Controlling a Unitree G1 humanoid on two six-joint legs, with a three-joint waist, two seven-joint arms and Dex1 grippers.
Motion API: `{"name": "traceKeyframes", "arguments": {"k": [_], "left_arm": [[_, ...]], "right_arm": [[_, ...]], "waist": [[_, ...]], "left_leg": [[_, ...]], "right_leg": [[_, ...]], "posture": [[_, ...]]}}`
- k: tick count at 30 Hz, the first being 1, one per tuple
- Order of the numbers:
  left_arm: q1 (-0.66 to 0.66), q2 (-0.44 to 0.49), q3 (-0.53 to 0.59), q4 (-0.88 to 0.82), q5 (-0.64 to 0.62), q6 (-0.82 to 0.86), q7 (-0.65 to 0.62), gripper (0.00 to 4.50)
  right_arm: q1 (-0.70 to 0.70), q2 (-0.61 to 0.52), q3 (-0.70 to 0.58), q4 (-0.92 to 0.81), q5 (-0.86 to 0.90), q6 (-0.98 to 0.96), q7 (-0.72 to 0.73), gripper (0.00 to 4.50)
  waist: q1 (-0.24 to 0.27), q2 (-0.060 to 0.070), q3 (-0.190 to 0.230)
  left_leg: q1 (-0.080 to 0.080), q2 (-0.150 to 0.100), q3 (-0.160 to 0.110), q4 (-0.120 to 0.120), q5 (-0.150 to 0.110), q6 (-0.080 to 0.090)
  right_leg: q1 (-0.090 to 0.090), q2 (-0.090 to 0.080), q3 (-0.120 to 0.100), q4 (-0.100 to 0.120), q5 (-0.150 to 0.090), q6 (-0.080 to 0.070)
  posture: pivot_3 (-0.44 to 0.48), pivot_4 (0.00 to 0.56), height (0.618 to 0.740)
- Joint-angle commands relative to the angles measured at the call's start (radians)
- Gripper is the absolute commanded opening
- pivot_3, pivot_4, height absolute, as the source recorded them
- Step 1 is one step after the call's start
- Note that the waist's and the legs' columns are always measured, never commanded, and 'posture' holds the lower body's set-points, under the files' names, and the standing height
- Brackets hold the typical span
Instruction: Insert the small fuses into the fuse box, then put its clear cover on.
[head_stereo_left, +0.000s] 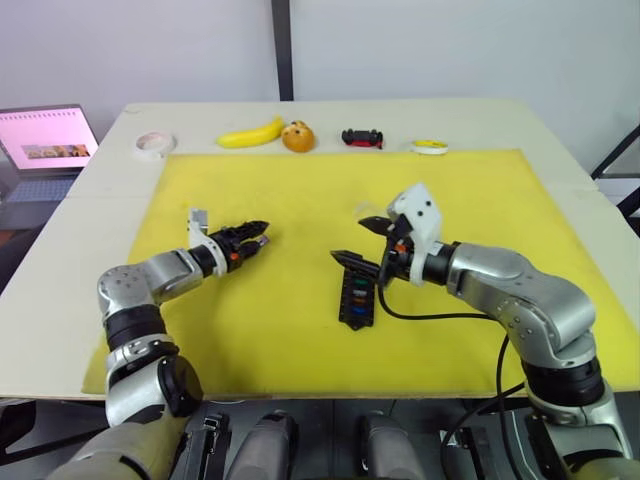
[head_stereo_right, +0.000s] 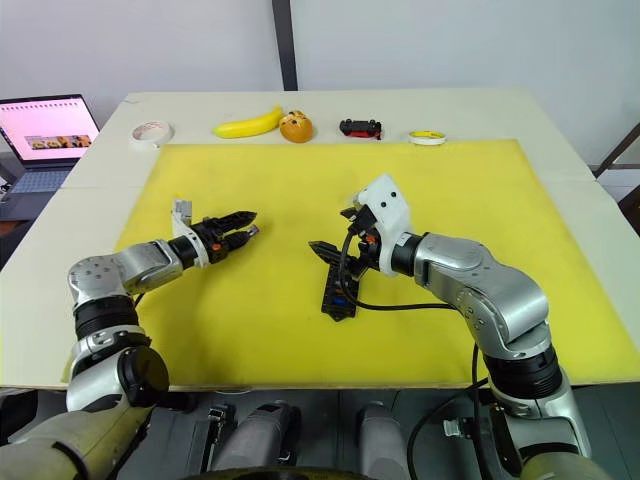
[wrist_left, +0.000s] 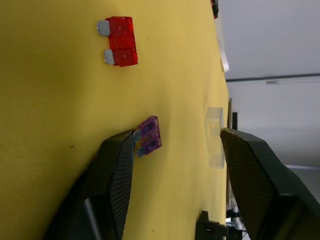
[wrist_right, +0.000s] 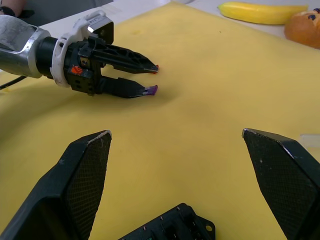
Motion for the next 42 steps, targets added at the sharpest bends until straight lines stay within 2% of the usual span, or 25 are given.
{"name": "traceKeyframes", "arguments": {"k": [1,15,22,23,25,42], "left_arm": [[0.000,-0.003,-0.026,0.032,0.020,-0.010,-0.008,3.16],[0.021,0.004,-0.085,0.041,0.064,-0.038,-0.067,3.16],[0.007,-0.007,-0.057,0.031,0.051,-0.020,-0.033,3.16],[0.006,-0.010,-0.055,0.026,0.049,-0.016,-0.028,2.56],[0.006,-0.014,-0.052,0.019,0.046,-0.008,-0.017,1.78],[0.023,-0.004,-0.061,0.038,0.063,-0.022,-0.036,1.78]], "right_arm": [[0.001,-0.007,-0.024,-0.039,0.001,-0.008,0.001,4.50],[0.009,-0.017,-0.019,-0.044,-0.008,-0.008,0.010,4.50],[0.017,-0.024,-0.030,-0.052,-0.001,-0.003,0.013,4.50],[0.017,-0.024,-0.030,-0.053,0.000,-0.002,0.014,4.50],[0.018,-0.025,-0.031,-0.053,0.001,-0.003,0.015,4.50],[0.012,-0.020,-0.026,-0.035,-0.003,-0.004,0.013,4.50]], "waist": [[0.000,0.000,0.000],[0.001,0.000,0.000],[0.001,0.000,0.000],[0.001,0.000,0.000],[0.000,0.000,0.000],[-0.001,0.000,0.000]], "left_leg": [[0.000,0.000,0.000,0.000,0.000,0.000],[0.000,0.000,0.000,0.000,0.000,0.000],[0.000,0.000,-0.001,0.000,-0.001,0.001],[0.000,0.000,-0.001,0.000,-0.001,0.001],[0.000,0.000,-0.001,0.000,-0.001,0.001],[0.000,0.000,0.000,0.000,-0.001,0.001]], "right_leg": [[0.000,0.000,0.000,0.000,0.000,0.000],[0.000,0.000,0.000,0.000,0.000,0.000],[0.001,0.000,0.000,0.000,0.000,0.000],[0.001,0.000,0.000,0.000,0.000,0.000],[0.001,0.000,0.000,-0.001,0.000,0.000],[0.000,0.000,0.000,-0.002,0.000,0.000]], "posture": [[0.000,0.150,0.740],[0.000,0.150,0.740],[0.000,0.150,0.740],[0.000,0.150,0.740],[0.000,0.150,0.740],[0.000,0.150,0.740]]}}
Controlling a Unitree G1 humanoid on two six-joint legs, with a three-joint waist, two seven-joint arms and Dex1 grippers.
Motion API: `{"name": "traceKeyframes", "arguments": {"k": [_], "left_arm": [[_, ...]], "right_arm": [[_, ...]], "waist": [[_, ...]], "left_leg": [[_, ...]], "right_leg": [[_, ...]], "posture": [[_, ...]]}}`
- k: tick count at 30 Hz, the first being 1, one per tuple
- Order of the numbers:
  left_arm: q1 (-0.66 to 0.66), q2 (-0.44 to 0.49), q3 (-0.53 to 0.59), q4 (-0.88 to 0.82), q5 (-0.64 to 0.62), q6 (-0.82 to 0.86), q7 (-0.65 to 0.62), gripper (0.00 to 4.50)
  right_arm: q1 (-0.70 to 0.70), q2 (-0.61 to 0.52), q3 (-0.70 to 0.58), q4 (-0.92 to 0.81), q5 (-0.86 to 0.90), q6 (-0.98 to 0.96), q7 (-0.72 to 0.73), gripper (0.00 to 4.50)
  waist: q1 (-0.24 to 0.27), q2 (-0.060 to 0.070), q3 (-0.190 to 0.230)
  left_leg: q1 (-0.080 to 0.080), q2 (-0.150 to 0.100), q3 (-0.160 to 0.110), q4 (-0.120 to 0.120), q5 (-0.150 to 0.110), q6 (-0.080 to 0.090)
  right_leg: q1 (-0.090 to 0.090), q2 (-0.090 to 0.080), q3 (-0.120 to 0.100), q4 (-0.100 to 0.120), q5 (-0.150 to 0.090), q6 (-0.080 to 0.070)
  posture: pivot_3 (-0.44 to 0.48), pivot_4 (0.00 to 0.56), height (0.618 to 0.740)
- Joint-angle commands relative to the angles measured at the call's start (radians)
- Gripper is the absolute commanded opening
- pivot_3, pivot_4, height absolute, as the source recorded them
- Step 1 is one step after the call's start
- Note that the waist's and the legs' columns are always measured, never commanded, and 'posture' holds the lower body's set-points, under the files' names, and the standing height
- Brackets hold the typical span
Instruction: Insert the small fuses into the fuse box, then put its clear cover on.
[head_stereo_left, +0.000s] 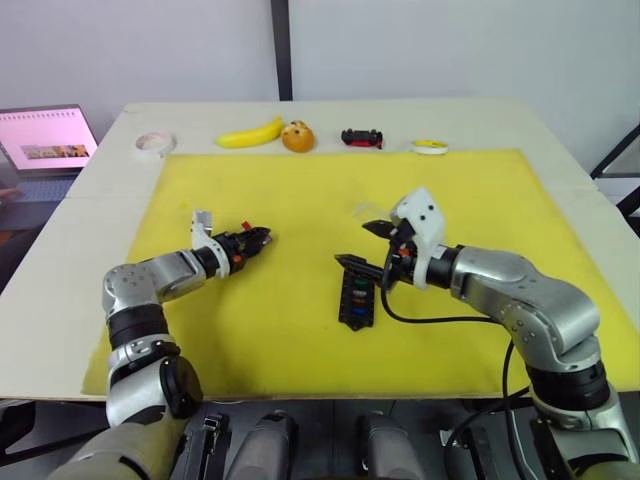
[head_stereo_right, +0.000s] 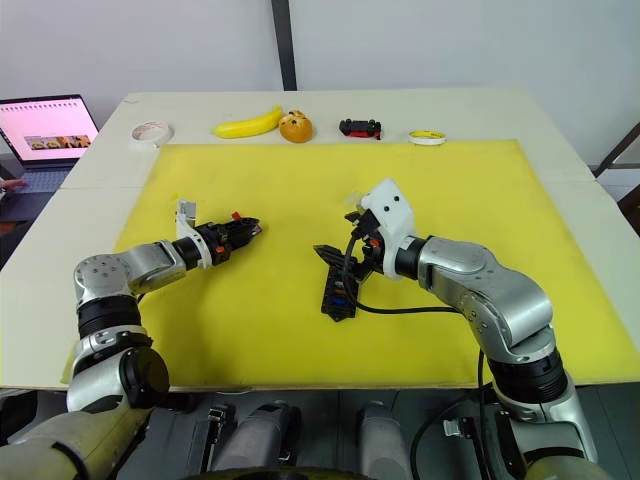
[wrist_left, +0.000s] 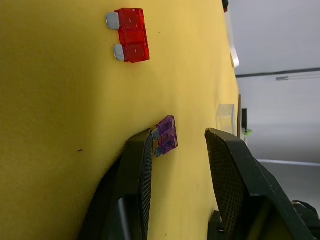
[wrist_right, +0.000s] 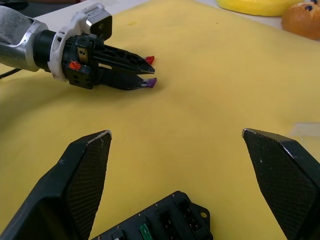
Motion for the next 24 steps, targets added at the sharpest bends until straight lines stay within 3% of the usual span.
{"name": "traceKeyframes", "arguments": {"k": [1,4,13,24], "left_arm": [[0.020,-0.004,-0.024,0.031,0.021,-0.002,-0.012,1.19],[0.034,0.005,-0.050,0.028,0.048,-0.024,-0.033,0.04],[0.037,0.048,-0.039,0.029,0.039,-0.034,-0.058,0.04],[-0.033,0.043,0.027,-0.249,-0.215,0.185,-0.055,0.04]], "right_arm": [[-0.008,-0.002,-0.024,-0.026,0.006,-0.005,0.004,4.50],[-0.005,-0.005,-0.028,-0.031,0.009,-0.003,0.006,4.50],[0.025,-0.025,-0.059,-0.067,0.030,0.019,0.009,4.50],[0.013,0.155,-0.216,-0.067,0.261,0.145,-0.113,4.50]], "waist": [[0.000,0.000,0.000],[-0.001,0.000,0.000],[-0.004,0.001,0.000],[-0.008,-0.002,0.001]], "left_leg": [[0.000,0.000,0.000,0.000,0.000,0.000],[0.000,0.000,0.000,0.000,0.000,0.000],[0.000,0.001,0.000,-0.001,0.000,0.001],[-0.003,0.002,0.000,-0.002,0.000,-0.001]], "right_leg": [[0.000,0.000,0.000,0.000,0.000,0.000],[0.000,0.000,0.000,0.000,0.000,0.000],[0.000,0.000,0.000,0.000,0.000,0.000],[-0.004,0.000,0.000,0.000,0.000,0.000]], "posture": [[0.000,0.150,0.740],[0.000,0.150,0.740],[0.000,0.150,0.740],[0.000,0.150,0.740]]}}
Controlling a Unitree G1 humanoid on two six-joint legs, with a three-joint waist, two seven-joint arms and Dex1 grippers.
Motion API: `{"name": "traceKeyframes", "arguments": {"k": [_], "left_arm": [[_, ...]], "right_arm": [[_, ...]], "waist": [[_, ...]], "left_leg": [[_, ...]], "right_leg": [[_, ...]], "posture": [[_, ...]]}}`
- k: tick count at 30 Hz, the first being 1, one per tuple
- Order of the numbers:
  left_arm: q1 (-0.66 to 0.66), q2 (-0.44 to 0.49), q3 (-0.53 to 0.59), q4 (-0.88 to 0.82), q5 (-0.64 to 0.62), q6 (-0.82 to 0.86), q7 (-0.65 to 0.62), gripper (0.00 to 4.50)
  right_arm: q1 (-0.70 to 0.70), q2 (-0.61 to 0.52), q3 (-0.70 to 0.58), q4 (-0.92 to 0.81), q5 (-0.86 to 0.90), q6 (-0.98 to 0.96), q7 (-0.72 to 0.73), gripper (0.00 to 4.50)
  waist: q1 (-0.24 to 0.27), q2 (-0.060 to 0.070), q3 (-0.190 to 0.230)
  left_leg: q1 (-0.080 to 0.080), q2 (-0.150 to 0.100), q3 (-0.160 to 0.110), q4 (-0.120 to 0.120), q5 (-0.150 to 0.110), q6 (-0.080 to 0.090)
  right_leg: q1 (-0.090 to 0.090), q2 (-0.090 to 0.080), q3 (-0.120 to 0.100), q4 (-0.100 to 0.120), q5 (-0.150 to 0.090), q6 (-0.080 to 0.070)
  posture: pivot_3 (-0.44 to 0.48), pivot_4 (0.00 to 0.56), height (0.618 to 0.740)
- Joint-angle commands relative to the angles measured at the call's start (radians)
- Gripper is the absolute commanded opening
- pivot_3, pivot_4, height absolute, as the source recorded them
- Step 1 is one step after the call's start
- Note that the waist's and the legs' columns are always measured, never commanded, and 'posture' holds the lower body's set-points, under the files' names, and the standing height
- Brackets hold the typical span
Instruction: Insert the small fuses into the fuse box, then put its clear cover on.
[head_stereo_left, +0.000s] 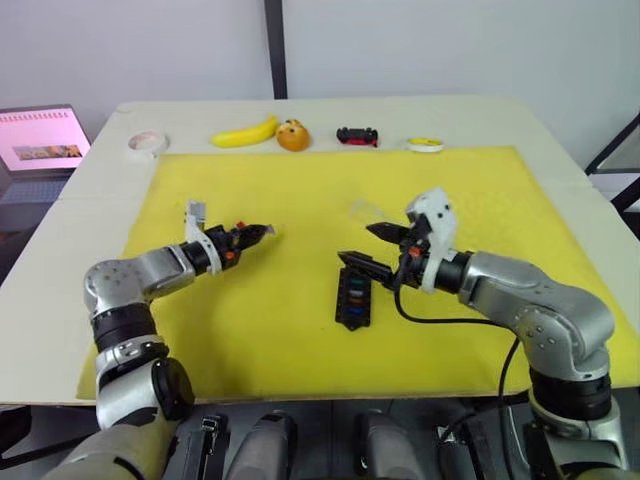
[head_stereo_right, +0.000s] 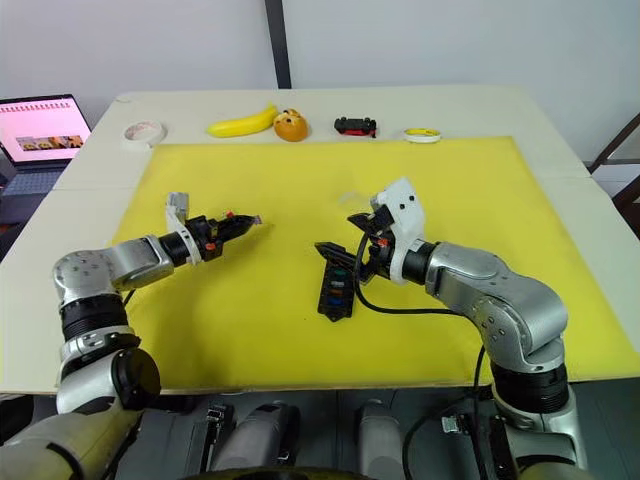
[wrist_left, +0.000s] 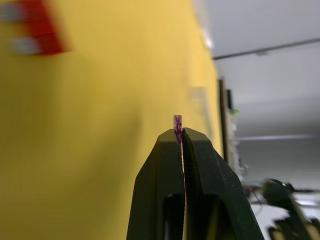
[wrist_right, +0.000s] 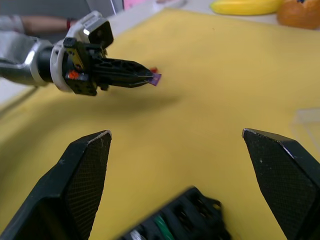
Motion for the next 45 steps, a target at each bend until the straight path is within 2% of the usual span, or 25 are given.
{"name": "traceKeyframes", "arguments": {"k": [1,9,14,19,23,27,45], "left_arm": [[-0.033,-0.003,0.019,-0.098,-0.103,0.054,0.002,0.04],[-0.068,-0.087,-0.014,-0.207,-0.301,0.069,0.098,0.04],[-0.045,-0.118,-0.056,-0.231,-0.427,0.019,0.196,0.04],[-0.019,-0.104,-0.128,-0.240,-0.560,-0.049,0.278,0.04],[-0.005,-0.066,-0.195,-0.238,-0.640,-0.094,0.315,0.04],[0.002,-0.031,-0.252,-0.229,-0.702,-0.142,0.332,0.00],[0.055,0.055,-0.407,-0.257,-0.852,-0.297,0.361,0.00]], "right_arm": [[-0.033,0.067,-0.072,-0.019,0.111,0.039,-0.068,4.50],[-0.092,0.290,-0.165,0.059,0.388,0.090,-0.327,4.50],[-0.094,0.351,-0.174,0.105,0.547,0.055,-0.501,4.50],[-0.098,0.351,-0.165,0.144,0.647,-0.008,-0.602,4.50],[-0.103,0.345,-0.144,0.166,0.694,-0.058,-0.645,4.50],[-0.101,0.335,-0.118,0.177,0.714,-0.096,-0.658,3.24],[-0.094,0.275,-0.049,0.180,0.776,-0.204,-0.673,3.24]], "waist": [[0.000,0.000,0.000],[-0.003,0.000,0.000],[-0.016,0.000,0.000],[-0.020,0.000,0.000],[-0.021,0.000,0.000],[-0.022,0.001,0.000],[-0.022,0.001,0.000]], "left_leg": [[0.000,0.000,0.000,0.000,0.000,0.000],[0.000,0.000,0.000,0.000,0.001,-0.001],[0.000,0.000,0.001,-0.001,0.001,-0.001],[-0.002,0.000,0.003,-0.003,0.001,-0.002],[-0.006,0.000,0.003,-0.002,0.002,-0.003],[-0.008,0.000,0.003,-0.001,0.002,-0.003],[-0.010,0.000,0.003,0.001,0.002,-0.003]], "right_leg": [[0.000,0.000,0.000,0.000,0.000,0.000],[-0.001,0.000,0.000,0.000,0.000,0.000],[-0.002,0.000,0.001,0.000,0.000,0.000],[-0.006,0.000,0.003,0.002,0.000,0.000],[-0.011,0.000,0.003,0.003,0.000,0.000],[-0.012,0.001,0.003,0.004,0.000,0.000],[-0.014,0.001,0.003,0.005,0.000,0.000]], "posture": [[0.000,0.150,0.740],[0.000,0.150,0.740],[0.000,0.150,0.740],[0.000,0.150,0.740],[0.000,0.150,0.740],[0.000,0.150,0.740],[0.000,0.150,0.740]]}}
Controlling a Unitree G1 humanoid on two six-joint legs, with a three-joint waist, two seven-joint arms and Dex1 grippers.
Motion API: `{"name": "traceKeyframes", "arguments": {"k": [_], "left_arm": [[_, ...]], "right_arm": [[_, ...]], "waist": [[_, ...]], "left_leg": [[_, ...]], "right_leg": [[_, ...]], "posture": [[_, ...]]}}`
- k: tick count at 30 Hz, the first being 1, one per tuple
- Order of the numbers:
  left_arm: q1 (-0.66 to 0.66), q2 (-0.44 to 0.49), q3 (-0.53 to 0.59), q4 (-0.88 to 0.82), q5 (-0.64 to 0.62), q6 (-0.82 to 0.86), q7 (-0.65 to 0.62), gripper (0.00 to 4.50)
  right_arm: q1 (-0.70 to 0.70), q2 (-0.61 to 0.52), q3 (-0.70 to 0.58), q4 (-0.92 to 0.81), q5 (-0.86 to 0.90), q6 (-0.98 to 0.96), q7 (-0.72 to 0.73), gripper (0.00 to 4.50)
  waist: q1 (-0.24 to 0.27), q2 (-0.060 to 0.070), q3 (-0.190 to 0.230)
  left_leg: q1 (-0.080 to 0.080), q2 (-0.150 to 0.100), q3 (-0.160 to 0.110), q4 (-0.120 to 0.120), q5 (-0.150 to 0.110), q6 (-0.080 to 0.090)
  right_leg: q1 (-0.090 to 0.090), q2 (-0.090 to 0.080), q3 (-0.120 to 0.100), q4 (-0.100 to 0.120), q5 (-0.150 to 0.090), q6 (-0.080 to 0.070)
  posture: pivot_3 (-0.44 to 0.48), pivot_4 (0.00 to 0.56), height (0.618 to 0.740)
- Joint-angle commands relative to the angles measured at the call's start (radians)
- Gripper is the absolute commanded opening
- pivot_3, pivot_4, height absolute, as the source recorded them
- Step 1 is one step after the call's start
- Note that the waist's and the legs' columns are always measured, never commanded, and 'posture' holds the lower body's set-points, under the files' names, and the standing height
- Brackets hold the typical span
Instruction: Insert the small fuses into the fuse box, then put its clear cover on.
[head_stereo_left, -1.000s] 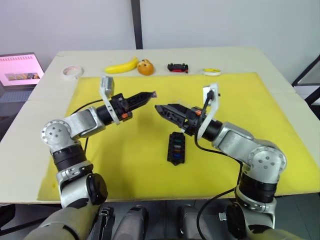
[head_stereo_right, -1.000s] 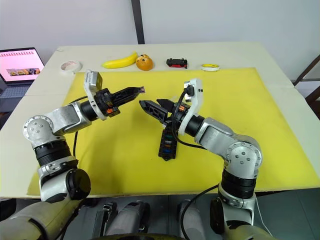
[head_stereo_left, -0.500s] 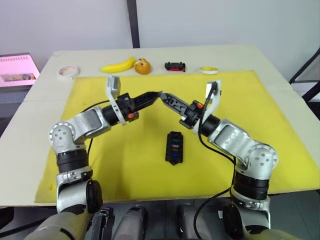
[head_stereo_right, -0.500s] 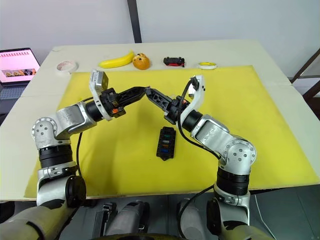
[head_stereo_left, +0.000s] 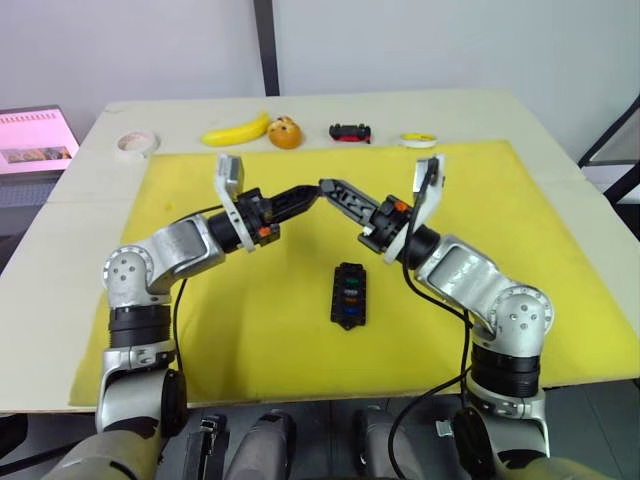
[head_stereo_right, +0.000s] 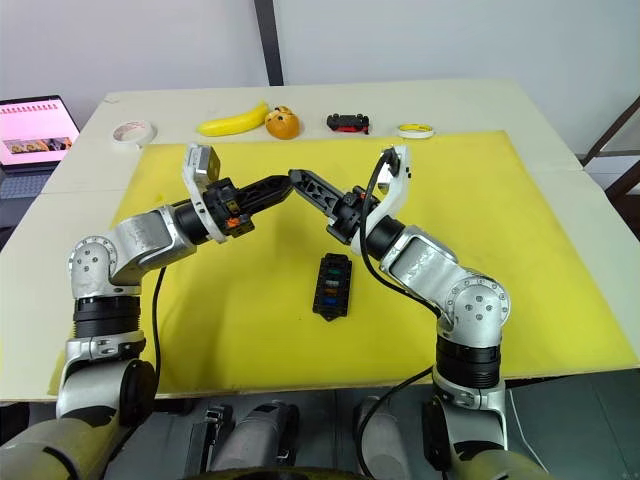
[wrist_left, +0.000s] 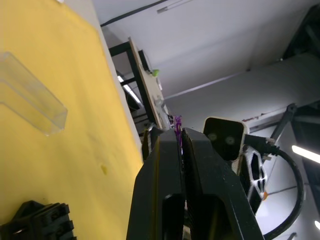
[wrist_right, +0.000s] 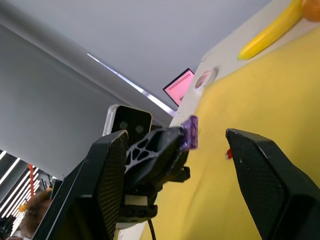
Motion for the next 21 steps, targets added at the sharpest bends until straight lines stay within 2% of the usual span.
{"name": "traceKeyframes", "arguments": {"k": [1,13,16,21], "left_arm": [[0.003,0.019,-0.014,-0.047,-0.051,-0.029,-0.002,0.00],[0.020,0.039,-0.046,-0.046,-0.074,-0.098,0.010,0.00],[0.016,0.046,-0.047,-0.028,-0.082,-0.108,0.012,0.00],[0.020,0.042,-0.058,-0.038,-0.085,-0.110,0.010,0.00]], "right_arm": [[-0.016,-0.008,0.014,-0.019,0.030,-0.024,0.001,3.24],[-0.020,-0.024,0.042,-0.012,0.027,-0.055,0.003,3.24],[-0.021,-0.029,0.045,-0.010,0.033,-0.058,0.003,2.56],[-0.025,-0.037,0.049,-0.003,0.045,-0.056,0.002,2.56]], "waist": [[0.000,0.000,0.000],[0.000,0.000,0.000],[0.000,0.000,0.000],[0.000,0.000,0.000]], "left_leg": [[0.000,0.000,0.000,0.000,0.000,0.000],[0.000,0.000,0.000,0.000,0.000,0.000],[0.000,0.000,0.000,0.000,0.000,0.000],[0.000,0.000,0.000,0.000,0.000,0.000]], "right_leg": [[0.000,0.000,0.000,0.000,0.000,0.000],[0.000,0.000,0.000,0.000,0.000,0.000],[0.000,0.000,0.000,0.000,0.000,0.000],[0.000,0.000,0.000,0.000,0.000,0.000]], "posture": [[0.000,0.150,0.740],[0.000,0.150,0.740],[0.000,0.150,0.740],[0.000,0.150,0.740]]}}
